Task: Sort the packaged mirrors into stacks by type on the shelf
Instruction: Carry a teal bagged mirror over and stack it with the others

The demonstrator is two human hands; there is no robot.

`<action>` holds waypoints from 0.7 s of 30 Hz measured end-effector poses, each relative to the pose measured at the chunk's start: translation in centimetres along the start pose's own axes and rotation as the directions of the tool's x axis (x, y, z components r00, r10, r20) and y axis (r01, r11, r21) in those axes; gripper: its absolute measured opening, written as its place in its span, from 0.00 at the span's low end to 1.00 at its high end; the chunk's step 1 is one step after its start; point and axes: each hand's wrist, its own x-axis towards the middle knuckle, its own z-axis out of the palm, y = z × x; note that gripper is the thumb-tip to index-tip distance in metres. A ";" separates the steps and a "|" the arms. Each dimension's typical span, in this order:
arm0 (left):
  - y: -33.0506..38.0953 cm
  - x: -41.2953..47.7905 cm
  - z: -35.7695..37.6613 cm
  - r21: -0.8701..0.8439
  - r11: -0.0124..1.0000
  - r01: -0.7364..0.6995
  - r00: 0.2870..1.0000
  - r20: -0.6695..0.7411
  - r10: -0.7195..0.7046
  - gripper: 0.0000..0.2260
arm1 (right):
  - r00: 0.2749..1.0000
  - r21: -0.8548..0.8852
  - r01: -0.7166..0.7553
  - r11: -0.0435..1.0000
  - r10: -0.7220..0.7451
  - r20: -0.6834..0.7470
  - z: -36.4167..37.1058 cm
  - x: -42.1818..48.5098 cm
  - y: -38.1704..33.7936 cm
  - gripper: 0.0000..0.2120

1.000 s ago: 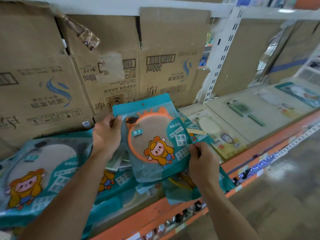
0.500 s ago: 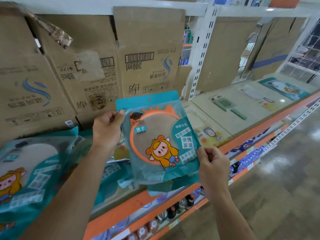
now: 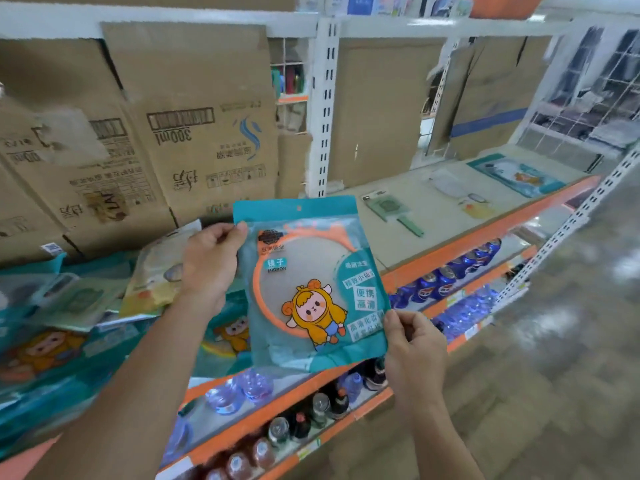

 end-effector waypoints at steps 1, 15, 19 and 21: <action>0.1 -0.4 0.9 -0.015 1.000 -0.005 1.000 -0.004 0.004 0.08 | 1.000 -0.008 0.004 1.000 -0.004 0.001 -0.9 0.4 0.2 0.08; -0.6 -3.2 11.0 -0.017 1.000 -0.016 0.997 0.075 0.017 0.08 | 0.997 0.013 -0.071 0.997 0.071 -0.011 -9.8 6.5 2.5 0.07; -0.2 -2.2 14.6 -0.037 0.999 0.013 0.994 0.113 -0.008 0.08 | 0.997 0.014 -0.076 0.997 0.077 -0.032 -11.1 8.9 2.4 0.07; -0.4 -1.6 16.5 -0.076 0.996 0.041 0.993 0.115 -0.032 0.07 | 0.996 0.002 -0.078 0.997 0.078 -0.042 -11.9 10.8 2.4 0.08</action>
